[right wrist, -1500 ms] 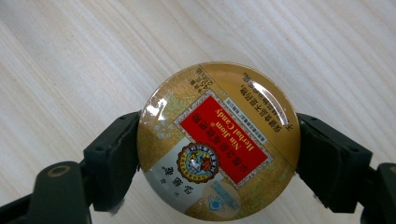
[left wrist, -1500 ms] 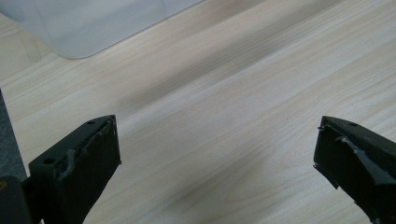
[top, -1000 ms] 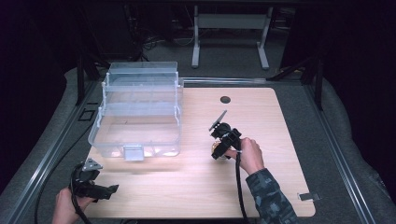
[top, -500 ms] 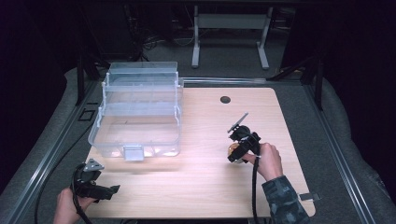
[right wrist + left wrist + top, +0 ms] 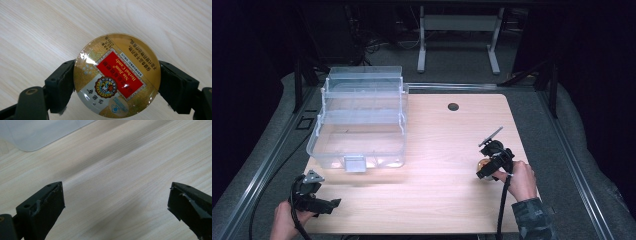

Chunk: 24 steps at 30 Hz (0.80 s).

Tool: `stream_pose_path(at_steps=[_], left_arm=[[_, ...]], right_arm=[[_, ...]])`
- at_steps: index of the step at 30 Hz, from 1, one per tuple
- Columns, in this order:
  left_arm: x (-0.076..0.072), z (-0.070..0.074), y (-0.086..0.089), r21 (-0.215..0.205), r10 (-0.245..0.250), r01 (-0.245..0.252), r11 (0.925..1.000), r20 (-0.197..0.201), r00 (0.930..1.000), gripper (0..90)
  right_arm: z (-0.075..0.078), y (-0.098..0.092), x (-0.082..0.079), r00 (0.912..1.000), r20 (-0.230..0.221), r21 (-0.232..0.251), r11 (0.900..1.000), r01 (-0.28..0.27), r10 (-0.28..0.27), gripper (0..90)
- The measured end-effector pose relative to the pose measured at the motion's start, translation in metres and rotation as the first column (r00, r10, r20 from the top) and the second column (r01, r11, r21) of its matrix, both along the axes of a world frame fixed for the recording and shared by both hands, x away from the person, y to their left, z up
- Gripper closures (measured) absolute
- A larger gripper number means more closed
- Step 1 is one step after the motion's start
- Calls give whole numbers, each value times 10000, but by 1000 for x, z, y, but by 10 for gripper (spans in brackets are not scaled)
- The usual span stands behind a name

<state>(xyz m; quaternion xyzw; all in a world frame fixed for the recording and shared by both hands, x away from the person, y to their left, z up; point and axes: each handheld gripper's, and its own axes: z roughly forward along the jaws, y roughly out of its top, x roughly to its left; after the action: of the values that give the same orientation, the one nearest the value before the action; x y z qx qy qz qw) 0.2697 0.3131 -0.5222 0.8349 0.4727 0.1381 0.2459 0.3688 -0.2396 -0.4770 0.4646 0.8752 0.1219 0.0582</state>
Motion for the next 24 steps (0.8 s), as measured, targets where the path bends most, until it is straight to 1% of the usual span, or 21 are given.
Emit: stream_pose_path(at_steps=[1, 3, 4, 5, 6, 11, 13, 14, 18, 21, 22, 24], left_arm=[[0, 0, 0, 0, -4, 4, 10000, -1, 10000, 8], [0, 0, 0, 5, -13, 13, 10000, -4, 10000, 7], [0, 0, 0, 6, -14, 14, 10000, -8, 10000, 7], [0, 0, 0, 10, -7, 7, 10000, -4, 10000, 6], [0, 1, 0, 21, -3, 3, 10000, -11, 10000, 6], [0, 1, 1, 129, -14, 15, 9999, -75, 10000, 15], [1, 1, 0, 114, -17, 18, 9999, -62, 10000, 16], [1, 1, 0, 108, -18, 19, 9999, -68, 10000, 16], [1, 0, -1, 113, -34, 35, 9999, -84, 10000, 15], [2, 0, -1, 193, -42, 44, 9998, -124, 9999, 18], [2, 1, -1, 191, -52, 55, 9998, -135, 9999, 18], [2, 1, -2, 181, -61, 63, 9998, -117, 9999, 20]], right_arm=[[-1, -4, -1, 9999, -93, 113, 9999, 91, -90, 199], [-2, -9, -3, 9996, -10, -314, 9991, 289, -290, 199], [-3, -13, -4, 9994, 1, -379, 9986, 356, -356, 199], [-4, -16, -5, 9990, -74, -243, 9987, 443, -445, 199], [-5, -19, -6, 9988, -98, -205, 9987, 470, -472, 199], [-12, -36, -10, 9959, -209, -265, 9958, 879, -884, 199], [-15, -41, -11, 9940, -220, -468, 9933, 1057, -1068, 199], [-17, -44, -12, 9933, -349, -376, 9934, 1086, -1099, 199], [-26, -54, -13, 9899, -498, -555, 9900, 1301, -1329, 199], [-30, -60, -14, 9871, -541, -555, 9874, 1480, -1510, 199], [-31, -62, -14, 9863, -459, -667, 9856, 1551, -1583, 199], [-33, -66, -14, 9842, -537, -617, 9843, 1651, -1685, 199]])
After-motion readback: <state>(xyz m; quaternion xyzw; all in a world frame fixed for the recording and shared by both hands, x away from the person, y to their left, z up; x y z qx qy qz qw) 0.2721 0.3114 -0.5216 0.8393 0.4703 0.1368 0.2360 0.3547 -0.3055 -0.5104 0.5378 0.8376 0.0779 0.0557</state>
